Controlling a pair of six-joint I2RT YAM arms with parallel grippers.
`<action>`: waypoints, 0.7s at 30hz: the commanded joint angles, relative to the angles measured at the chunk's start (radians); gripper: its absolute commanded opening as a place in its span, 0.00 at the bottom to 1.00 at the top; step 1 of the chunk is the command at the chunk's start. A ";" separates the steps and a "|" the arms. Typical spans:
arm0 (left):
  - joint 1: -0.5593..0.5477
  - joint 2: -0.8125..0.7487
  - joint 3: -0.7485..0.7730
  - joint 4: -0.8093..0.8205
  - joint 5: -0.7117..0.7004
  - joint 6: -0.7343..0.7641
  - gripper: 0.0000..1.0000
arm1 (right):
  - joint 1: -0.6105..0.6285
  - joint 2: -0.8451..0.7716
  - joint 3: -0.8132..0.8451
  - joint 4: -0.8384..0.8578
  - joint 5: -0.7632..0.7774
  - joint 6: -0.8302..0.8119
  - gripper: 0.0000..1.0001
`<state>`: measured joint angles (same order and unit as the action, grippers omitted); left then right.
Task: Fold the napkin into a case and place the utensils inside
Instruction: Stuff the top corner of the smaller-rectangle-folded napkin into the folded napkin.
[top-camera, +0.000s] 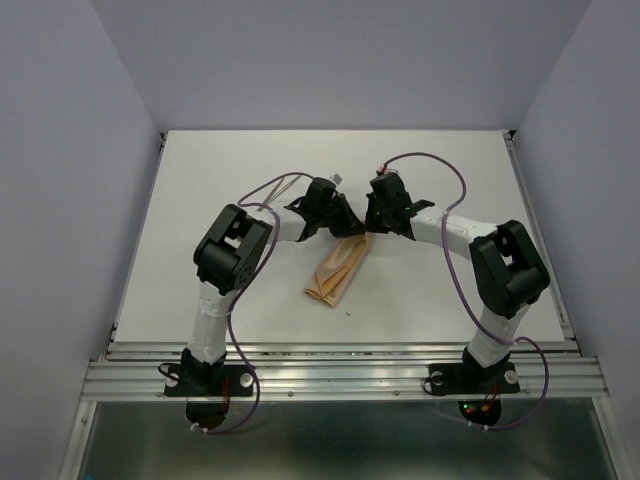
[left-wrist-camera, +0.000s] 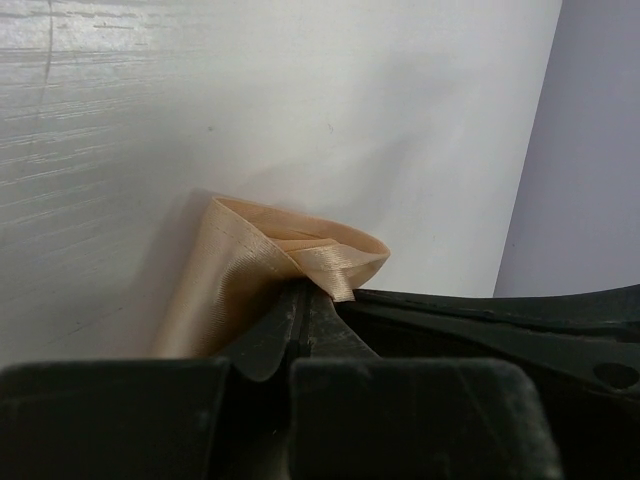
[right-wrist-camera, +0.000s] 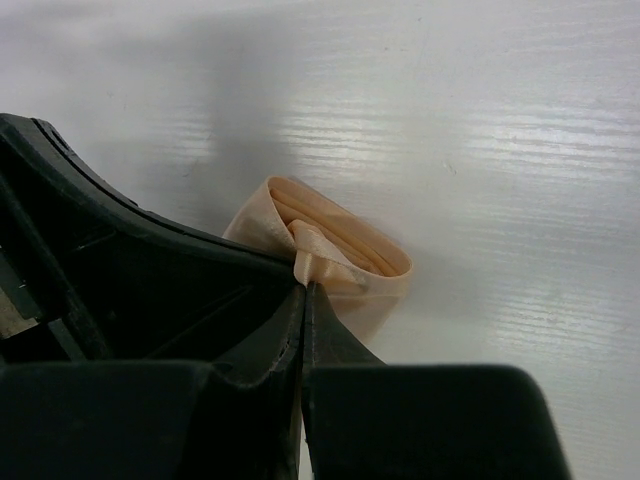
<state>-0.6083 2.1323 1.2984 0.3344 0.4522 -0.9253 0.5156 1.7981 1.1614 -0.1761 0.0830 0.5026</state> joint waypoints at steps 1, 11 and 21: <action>-0.022 -0.006 0.050 0.075 0.019 -0.026 0.00 | 0.003 -0.005 0.024 0.043 -0.060 0.014 0.01; -0.059 0.047 0.058 0.051 -0.043 -0.060 0.00 | 0.003 -0.008 0.024 0.044 -0.072 0.019 0.01; -0.061 -0.026 0.019 0.017 -0.083 -0.035 0.00 | 0.003 0.004 0.015 0.046 -0.051 0.031 0.01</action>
<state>-0.6476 2.1773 1.3243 0.3477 0.3908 -0.9779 0.5068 1.7996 1.1614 -0.1928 0.0708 0.5060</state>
